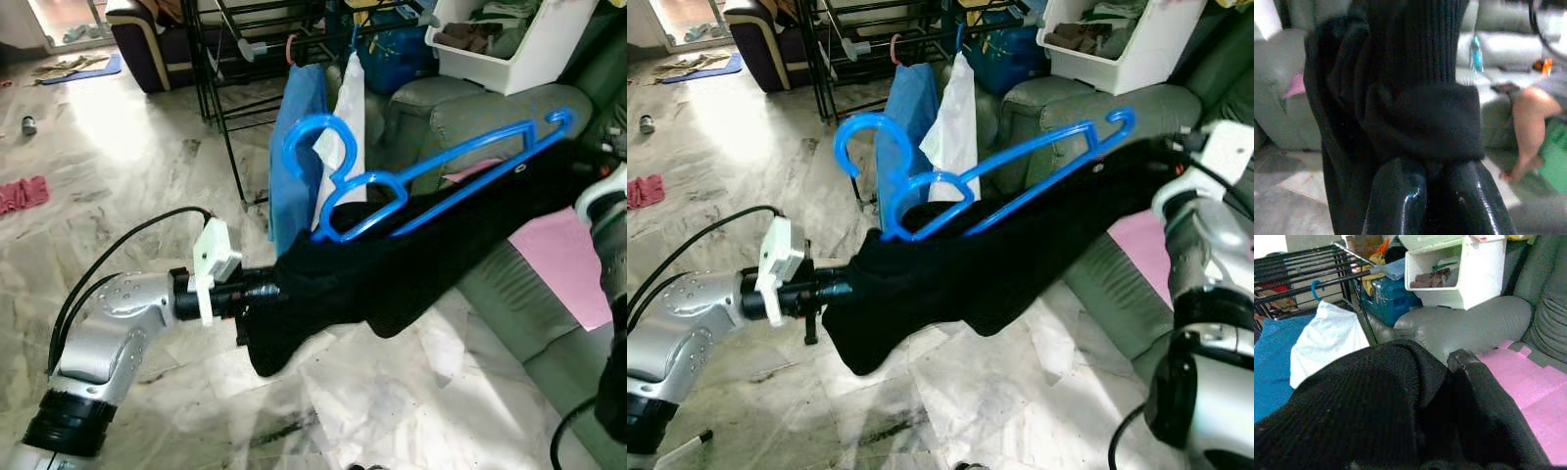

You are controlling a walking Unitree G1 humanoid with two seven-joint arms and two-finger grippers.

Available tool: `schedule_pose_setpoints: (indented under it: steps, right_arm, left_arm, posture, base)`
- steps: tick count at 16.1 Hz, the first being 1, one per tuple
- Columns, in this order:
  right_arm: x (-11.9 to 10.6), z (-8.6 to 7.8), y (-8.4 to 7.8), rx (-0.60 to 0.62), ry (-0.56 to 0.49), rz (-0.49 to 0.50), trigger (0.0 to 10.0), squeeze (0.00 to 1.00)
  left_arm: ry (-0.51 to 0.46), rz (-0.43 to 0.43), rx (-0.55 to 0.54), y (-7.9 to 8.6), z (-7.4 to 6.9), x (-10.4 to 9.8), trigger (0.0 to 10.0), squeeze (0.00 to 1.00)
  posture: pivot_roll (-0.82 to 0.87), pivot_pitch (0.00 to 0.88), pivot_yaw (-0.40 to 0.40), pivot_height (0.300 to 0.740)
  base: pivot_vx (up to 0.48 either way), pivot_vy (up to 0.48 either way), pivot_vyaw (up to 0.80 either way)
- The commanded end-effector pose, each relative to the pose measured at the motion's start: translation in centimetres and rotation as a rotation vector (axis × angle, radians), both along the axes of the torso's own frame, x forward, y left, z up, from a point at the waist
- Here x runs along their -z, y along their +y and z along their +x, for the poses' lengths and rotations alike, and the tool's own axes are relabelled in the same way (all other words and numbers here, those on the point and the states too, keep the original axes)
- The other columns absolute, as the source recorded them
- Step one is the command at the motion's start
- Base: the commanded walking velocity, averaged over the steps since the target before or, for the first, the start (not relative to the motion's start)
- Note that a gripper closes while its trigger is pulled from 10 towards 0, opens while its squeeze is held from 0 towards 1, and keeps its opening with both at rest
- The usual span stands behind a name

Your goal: Hang hanger

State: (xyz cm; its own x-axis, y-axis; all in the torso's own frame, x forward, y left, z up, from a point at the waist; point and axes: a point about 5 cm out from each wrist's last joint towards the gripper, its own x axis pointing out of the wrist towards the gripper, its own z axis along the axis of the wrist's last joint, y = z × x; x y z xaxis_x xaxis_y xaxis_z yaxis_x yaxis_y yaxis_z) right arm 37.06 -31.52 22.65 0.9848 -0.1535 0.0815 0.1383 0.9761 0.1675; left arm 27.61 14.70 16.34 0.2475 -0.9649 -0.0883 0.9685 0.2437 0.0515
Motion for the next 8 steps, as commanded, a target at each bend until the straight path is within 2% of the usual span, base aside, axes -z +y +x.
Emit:
schedule_pose_setpoints:
  steps: [1, 3, 4, 5, 7, 8]
  right_arm:
    - [-1.1, -0.2, -0.7, 0.04, -0.029, -0.011, 0.0, 0.0]
    - [-0.5, 0.0, -0.3, 0.022, -0.014, -0.013, 0.0, 0.0]
    - [-0.2, 0.0, -0.1, 0.011, -0.004, -0.013, 0.0, 0.0]
    - [-0.1, 0.0, -0.1, 0.01, -0.001, -0.012, 0.0, 0.0]
    - [0.2, 0.1, 0.4, -0.015, 0.006, -0.01, 0.0, 0.0]
    - [0.3, 0.2, 0.5, -0.02, 0.008, -0.011, 0.0, 0.0]
  left_arm:
    - [0.018, 0.05, 0.011, 0.6, -0.3, 0.9, 0.0, 0.0]
    - [0.024, 0.099, 0.04, 0.4, -0.8, 2.0, 0.0, 0.0]
    - [-0.003, 0.172, 0.078, 0.3, -1.0, 2.6, 0.0, 0.0]
    - [-0.007, 0.18, 0.083, 0.3, -1.0, 2.7, 0.0, 0.0]
    - [-0.037, 0.231, 0.097, -0.1, -0.6, 2.9, 0.0, 0.0]
    - [-0.054, 0.228, 0.062, -0.3, 0.0, 3.0, 0.0, 0.0]
  posture:
    - [0.01, 0.085, -0.033, 0.74]
    - [0.01, 0.084, -0.033, 0.74]
    - [0.0, 0.084, -0.032, 0.74]
    - [0.0, 0.084, -0.03, 0.74]
    - [0.0, 0.08, -0.027, 0.74]
    - [0.0, 0.08, -0.027, 0.74]
  base:
    - [0.0, 0.0, 0.0]
    - [0.0, 0.0, 0.0]
    - [0.0, 0.0, 0.0]
    - [0.0, 0.0, 0.0]
    - [0.0, 0.0, 0.0]
    - [0.0, 0.0, 0.0]
